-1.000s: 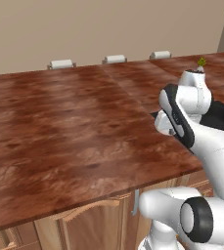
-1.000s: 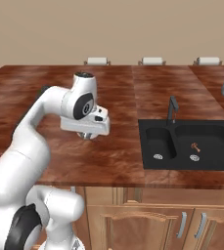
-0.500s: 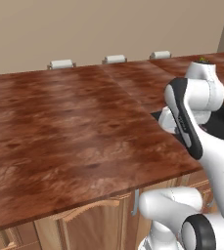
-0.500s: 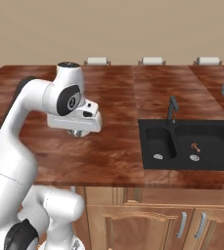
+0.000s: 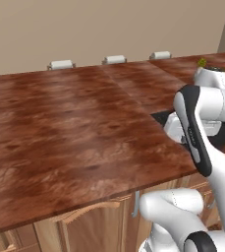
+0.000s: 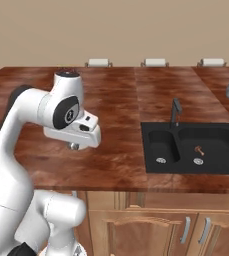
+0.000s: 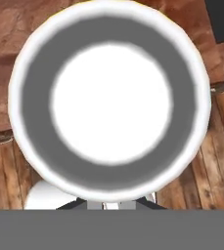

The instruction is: Clear the mugs and bowl far away from the sink.

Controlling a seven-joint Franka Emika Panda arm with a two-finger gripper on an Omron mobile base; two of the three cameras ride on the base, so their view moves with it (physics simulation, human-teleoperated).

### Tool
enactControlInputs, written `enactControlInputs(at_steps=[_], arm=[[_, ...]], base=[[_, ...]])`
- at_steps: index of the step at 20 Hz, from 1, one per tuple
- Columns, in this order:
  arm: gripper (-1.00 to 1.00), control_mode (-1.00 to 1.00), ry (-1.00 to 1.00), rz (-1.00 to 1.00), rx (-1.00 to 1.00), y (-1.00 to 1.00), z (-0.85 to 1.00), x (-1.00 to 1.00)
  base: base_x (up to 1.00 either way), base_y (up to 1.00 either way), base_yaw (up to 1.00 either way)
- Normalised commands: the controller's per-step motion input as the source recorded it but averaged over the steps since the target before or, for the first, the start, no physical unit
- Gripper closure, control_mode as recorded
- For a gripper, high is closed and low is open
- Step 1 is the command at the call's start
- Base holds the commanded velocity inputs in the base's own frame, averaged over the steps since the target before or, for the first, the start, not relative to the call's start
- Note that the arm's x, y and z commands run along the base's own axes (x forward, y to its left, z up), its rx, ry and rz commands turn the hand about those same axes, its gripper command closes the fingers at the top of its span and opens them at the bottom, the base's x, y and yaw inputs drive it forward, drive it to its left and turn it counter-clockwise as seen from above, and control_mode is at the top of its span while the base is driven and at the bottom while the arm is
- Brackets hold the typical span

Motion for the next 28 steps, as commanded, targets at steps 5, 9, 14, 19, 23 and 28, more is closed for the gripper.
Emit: enactControlInputs(at_steps=[5, 9, 14, 19, 23, 28], arm=[[1.0, 1.0, 0.0, 0.0, 0.0, 0.0, 0.0, 0.0], [1.0, 1.0, 0.0, 0.0, 0.0, 0.0, 0.0, 0.0], [1.0, 1.0, 0.0, 0.0, 0.0, 0.0, 0.0, 0.0], [1.0, 1.0, 0.0, 0.0, 0.0, 0.0, 0.0, 0.0], [1.0, 1.0, 0.0, 0.0, 0.0, 0.0, 0.0, 0.0], [1.0, 1.0, 0.0, 0.0, 0.0, 0.0, 0.0, 0.0]], base=[[0.15, -0.28, -0.76], [0.0, 0.0, -1.0], [0.0, 0.0, -1.0], [0.0, 0.0, -1.0], [0.0, 0.0, -1.0], [0.0, 0.0, -1.0]])
